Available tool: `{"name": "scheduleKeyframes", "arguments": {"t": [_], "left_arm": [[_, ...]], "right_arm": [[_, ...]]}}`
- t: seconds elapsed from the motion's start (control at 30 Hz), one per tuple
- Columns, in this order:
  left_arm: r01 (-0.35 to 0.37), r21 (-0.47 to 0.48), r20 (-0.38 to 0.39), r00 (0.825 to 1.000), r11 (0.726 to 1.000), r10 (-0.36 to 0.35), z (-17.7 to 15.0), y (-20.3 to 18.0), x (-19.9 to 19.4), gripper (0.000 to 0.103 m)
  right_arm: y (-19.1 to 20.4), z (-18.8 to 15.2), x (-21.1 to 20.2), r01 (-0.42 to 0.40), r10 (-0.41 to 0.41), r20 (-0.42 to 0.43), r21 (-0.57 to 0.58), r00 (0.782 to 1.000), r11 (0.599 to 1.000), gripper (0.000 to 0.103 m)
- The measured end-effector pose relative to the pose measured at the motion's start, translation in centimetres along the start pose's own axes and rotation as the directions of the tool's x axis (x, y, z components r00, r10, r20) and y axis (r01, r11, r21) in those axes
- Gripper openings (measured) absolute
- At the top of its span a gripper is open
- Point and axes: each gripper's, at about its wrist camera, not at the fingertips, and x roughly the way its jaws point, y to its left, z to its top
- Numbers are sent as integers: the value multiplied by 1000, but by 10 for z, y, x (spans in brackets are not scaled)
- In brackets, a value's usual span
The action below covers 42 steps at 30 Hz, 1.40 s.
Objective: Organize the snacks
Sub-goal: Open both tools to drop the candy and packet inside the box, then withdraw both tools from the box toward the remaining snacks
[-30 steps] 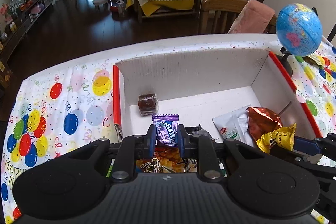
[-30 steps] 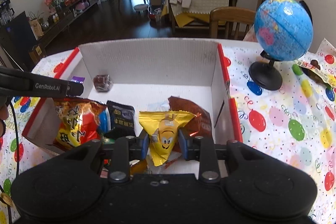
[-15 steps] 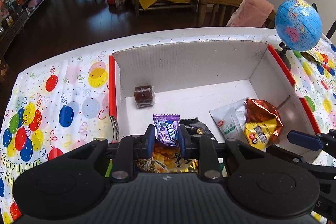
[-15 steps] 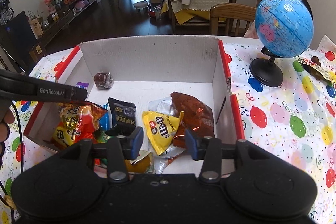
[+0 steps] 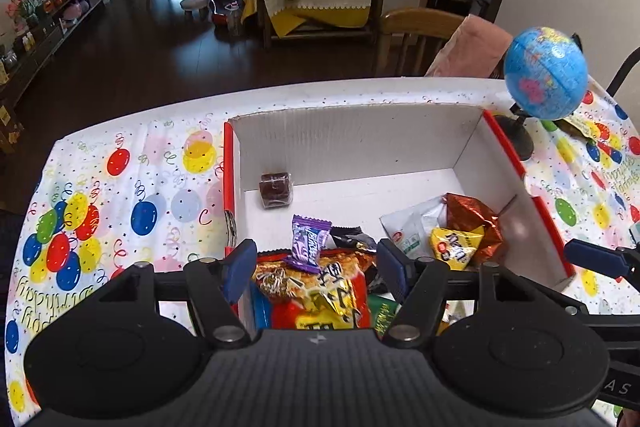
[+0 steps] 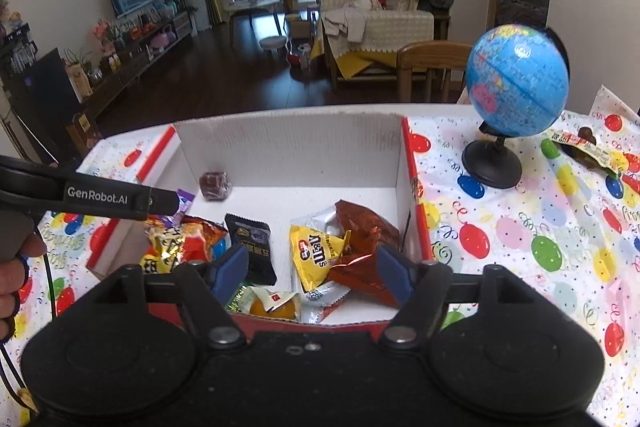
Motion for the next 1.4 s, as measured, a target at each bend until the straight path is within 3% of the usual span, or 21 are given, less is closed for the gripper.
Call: {"name": "scheduleKeyframes", "arguments": {"t": [0.27,0.6,1.03,1.2,1.4], "left_arm": [[-5,-1,43,999,1000,5,-12,-14,-40,69],[-2,-12,74,997,1000,3,-36,-36,-85,69],[23,-17,99,995,1000,-21,-77,-68,-125,76],[13,-8,127,992,1000,-12,-95,-81,-135,82],[53,18,130,990,998,-55,-117,-101,-136,88]], "right_arm": [[-1,-7,-36,-13,13,71,5,997,1000,88],[-16,-23,-82,-39,36,128,27,991,999,97],[-33,-48,-127,-113,104,157,52,982,992,101],[-46,-63,-137,-113,99,161,81,982,990,102],[-65,-82,-140,-100,79,151,136,985,986,103]]}}
